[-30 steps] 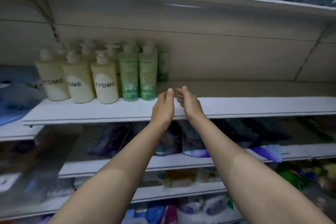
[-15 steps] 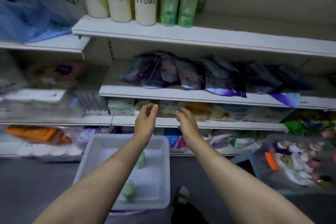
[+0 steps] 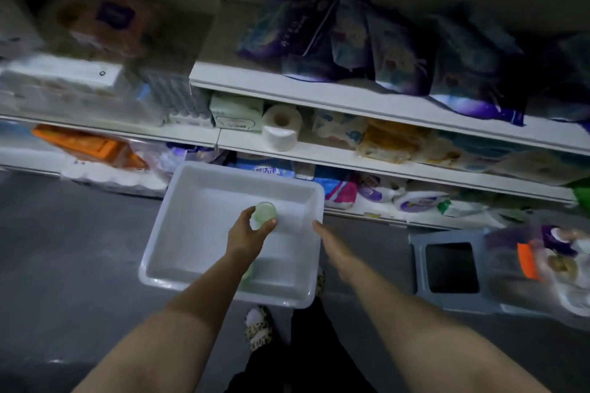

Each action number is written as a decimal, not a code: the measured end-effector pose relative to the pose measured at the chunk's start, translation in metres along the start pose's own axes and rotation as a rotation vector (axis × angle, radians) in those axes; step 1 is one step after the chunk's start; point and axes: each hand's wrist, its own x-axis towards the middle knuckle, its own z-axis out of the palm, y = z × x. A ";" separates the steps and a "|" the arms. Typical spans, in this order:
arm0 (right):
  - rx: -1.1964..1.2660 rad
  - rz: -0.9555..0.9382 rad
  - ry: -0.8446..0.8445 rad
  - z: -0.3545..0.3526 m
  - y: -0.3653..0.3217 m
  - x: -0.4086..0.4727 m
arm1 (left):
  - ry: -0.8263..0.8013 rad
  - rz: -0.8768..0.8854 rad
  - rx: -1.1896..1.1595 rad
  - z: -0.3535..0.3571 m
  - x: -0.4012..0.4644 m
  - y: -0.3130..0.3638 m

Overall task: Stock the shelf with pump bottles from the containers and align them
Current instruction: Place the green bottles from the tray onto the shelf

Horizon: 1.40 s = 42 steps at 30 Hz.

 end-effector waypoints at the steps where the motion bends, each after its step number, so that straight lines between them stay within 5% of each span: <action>1: -0.001 0.015 -0.002 0.002 0.004 0.008 | 0.004 -0.013 0.015 0.003 0.005 -0.003; 22: 0.027 0.140 0.007 0.011 0.014 0.069 | 0.008 -0.057 0.022 0.025 0.062 -0.022; 29: 0.023 0.122 0.006 0.012 0.018 0.062 | -0.039 -0.100 -0.179 0.011 0.053 -0.021; 42: 0.175 -0.082 -0.038 0.017 -0.049 -0.019 | -0.341 0.063 -0.397 -0.043 -0.003 0.116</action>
